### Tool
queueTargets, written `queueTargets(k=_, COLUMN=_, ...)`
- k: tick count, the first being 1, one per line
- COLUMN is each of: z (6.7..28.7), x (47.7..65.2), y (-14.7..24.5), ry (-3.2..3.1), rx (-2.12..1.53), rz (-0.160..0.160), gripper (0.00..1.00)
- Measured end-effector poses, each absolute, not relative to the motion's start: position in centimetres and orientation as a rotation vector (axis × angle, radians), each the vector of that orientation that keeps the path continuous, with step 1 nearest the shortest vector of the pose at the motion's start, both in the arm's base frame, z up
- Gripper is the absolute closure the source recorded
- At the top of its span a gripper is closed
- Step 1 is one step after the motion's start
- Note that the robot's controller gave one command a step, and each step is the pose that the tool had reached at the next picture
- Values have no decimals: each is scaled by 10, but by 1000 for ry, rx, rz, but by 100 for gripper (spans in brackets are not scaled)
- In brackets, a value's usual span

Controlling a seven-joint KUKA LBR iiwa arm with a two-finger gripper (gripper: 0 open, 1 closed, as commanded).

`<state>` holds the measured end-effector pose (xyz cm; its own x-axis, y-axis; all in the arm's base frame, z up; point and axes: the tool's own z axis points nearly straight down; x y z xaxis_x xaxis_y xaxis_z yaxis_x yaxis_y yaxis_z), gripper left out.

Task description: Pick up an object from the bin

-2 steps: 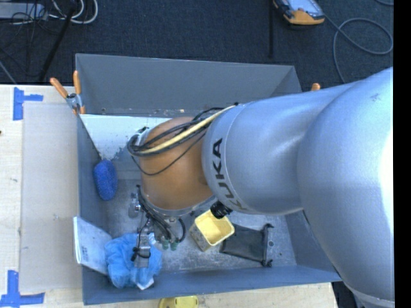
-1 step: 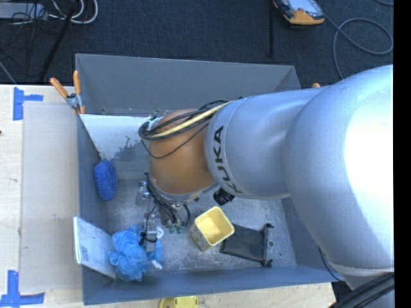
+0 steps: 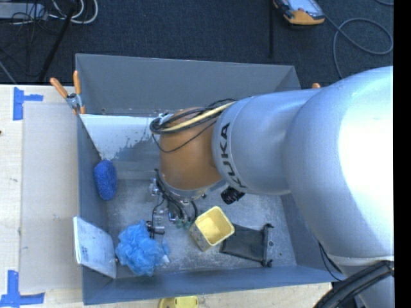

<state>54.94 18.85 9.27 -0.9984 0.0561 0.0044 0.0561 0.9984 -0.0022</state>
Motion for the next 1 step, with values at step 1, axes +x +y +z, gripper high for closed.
queueTargets(k=1, z=79, x=549, y=165, ry=-3137, rx=-152, rz=-1, gripper=0)
